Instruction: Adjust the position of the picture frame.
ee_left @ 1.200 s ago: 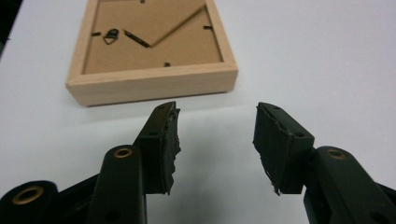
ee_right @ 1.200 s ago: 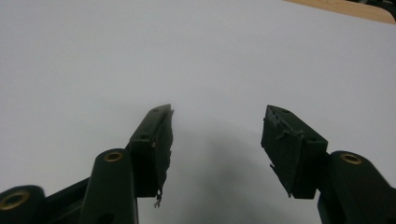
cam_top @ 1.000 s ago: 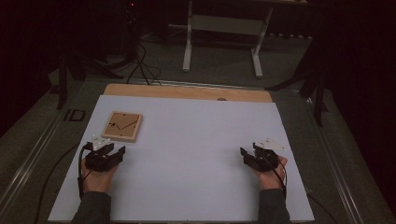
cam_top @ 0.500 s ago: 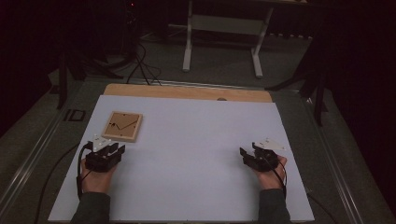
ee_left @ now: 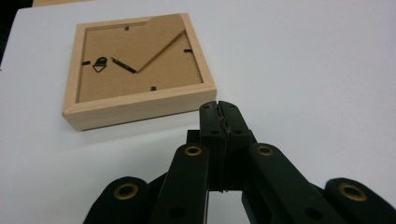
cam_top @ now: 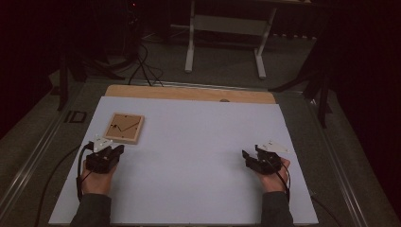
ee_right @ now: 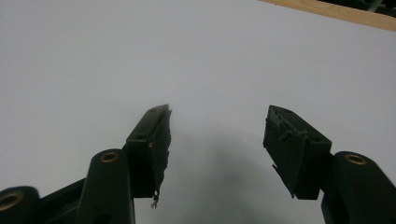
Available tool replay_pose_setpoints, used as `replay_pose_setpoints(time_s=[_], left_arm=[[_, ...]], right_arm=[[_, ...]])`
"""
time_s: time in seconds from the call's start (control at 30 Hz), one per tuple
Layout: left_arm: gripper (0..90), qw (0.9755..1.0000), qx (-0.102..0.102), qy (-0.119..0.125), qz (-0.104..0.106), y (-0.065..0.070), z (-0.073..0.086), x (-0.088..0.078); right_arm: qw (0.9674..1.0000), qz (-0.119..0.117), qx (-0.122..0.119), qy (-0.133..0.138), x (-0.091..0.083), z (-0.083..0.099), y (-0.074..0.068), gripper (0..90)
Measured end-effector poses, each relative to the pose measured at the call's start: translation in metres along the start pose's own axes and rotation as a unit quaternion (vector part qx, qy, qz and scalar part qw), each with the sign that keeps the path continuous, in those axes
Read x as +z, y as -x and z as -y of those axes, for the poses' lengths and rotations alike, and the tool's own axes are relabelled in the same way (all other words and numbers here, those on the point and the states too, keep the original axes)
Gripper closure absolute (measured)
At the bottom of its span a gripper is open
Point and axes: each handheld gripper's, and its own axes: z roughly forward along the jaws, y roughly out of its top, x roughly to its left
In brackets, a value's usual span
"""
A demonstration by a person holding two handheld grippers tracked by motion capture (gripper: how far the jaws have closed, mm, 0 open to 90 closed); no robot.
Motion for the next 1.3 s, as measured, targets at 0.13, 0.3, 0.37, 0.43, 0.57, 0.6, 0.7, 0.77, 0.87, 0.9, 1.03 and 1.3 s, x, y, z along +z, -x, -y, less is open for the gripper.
replay_pose_setpoints(time_s=[0.13, 0.3, 0.37, 0.43, 0.57, 0.6, 0.7, 0.77, 0.87, 0.9, 1.03, 1.3], left_arm=[[89.4, 1.0, 0.002, -0.002, -0.004, -0.003, -0.004, 0.0], [89.4, 1.0, 0.002, 0.0, 0.001, -0.007, -0.01, 0.0], [89.4, 1.0, 0.007, 0.0, 0.002, -0.009, -0.014, 0.002], [89.4, 1.0, 0.006, 0.0, 0.003, -0.01, -0.017, 0.004], [89.4, 1.0, 0.008, -0.001, -0.004, -0.015, -0.026, 0.009], [89.4, 1.0, 0.008, -0.001, -0.005, -0.016, -0.028, 0.01], [89.4, 0.9999, 0.011, -0.002, -0.009, -0.018, -0.033, 0.016], [89.4, 0.9998, 0.013, -0.005, -0.012, -0.019, -0.036, 0.022], [89.4, 0.9998, 0.016, -0.008, -0.012, -0.019, -0.039, 0.027], [89.4, 0.9997, 0.018, -0.008, -0.012, -0.019, -0.04, 0.031], [89.4, 0.9996, 0.021, -0.015, -0.012, -0.018, -0.042, 0.041], [89.4, 0.9991, 0.029, -0.03, -0.011, -0.015, -0.046, 0.06]], right_arm=[[1.0, 0.002, 0.002, -0.001, 0.0, 0.001, 0.001, 40.2], [1.0, 0.003, 0.004, -0.001, 0.0, 0.001, 0.003, 39.1], [1.0, 0.003, 0.005, -0.003, 0.001, 0.002, 0.002, 37.9], [1.0, 0.002, 0.006, -0.005, 0.001, 0.002, 0.002, 37.4], [1.0, 0.004, 0.005, -0.005, 0.001, 0.002, 0.003, 36.6], [1.0, 0.004, 0.005, -0.005, 0.002, 0.002, 0.003, 36.5], [1.0, 0.004, 0.006, -0.004, 0.002, 0.002, 0.004, 36.3], [1.0, 0.005, 0.007, -0.005, 0.002, 0.002, 0.004, 36.2], [1.0, 0.004, 0.006, -0.006, 0.003, 0.002, 0.004, 36.0], [1.0, 0.004, 0.006, -0.006, 0.003, 0.002, 0.004, 36.0], [1.0, 0.003, 0.004, -0.007, 0.003, 0.002, 0.003, 35.9], [0.9999, 0.003, 0.005, -0.009, 0.003, 0.003, 0.005, 35.5]])
